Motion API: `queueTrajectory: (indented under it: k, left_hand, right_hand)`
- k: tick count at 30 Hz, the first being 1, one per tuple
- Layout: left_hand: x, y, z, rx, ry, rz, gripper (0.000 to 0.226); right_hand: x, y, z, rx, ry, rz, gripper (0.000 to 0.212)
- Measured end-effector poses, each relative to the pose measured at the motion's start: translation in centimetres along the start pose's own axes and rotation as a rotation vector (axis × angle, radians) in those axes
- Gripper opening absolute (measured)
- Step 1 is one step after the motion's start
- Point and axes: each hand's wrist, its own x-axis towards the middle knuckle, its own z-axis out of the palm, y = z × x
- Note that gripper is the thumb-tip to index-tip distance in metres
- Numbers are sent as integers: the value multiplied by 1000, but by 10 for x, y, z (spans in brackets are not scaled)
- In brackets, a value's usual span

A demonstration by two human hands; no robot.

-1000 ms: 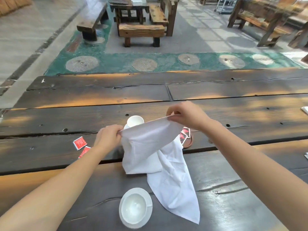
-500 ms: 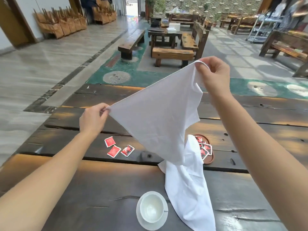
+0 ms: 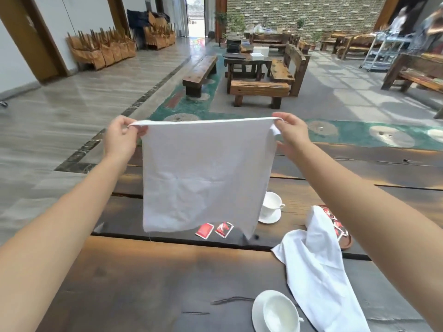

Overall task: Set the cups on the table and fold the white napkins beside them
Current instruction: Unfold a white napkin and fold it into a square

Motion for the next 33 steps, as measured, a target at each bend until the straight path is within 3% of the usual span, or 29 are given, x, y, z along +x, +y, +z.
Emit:
queueTrajectory:
  k: [5, 7, 11, 17, 22, 27, 30, 33]
  left_hand:
    - [41, 4, -55, 21, -20, 75, 18]
    - [43, -4, -79, 39, -97, 104, 5]
    - [25, -47, -126, 313, -322, 115, 7]
    - [-38, -123, -170, 699, -638, 61, 18]
    - [-95, -173, -183, 978, -865, 25, 23]
    - [-146, -213, -190, 1080, -1038, -77, 19]
    - [-164, -228, -197, 1067, -1076, -140, 20]
    - [-170, -237, -203, 1029, -1076, -198, 18]
  right_hand:
    - [4, -19, 43, 72, 15, -147, 7]
    - [0, -13, 50, 66, -47, -142, 4]
    - [-24, 26, 44, -9, -221, -102, 11]
    - [-79, 106, 14, -476, -618, 58, 15]
    - [-128, 173, 5, -946, -911, 77, 22]
    - [-168, 229, -3, -1193, -1007, 101, 11]
    - [-183, 244, -7, -1170, -1052, 138, 25]
    - [-190, 252, -11, -1209, -1063, 117, 11]
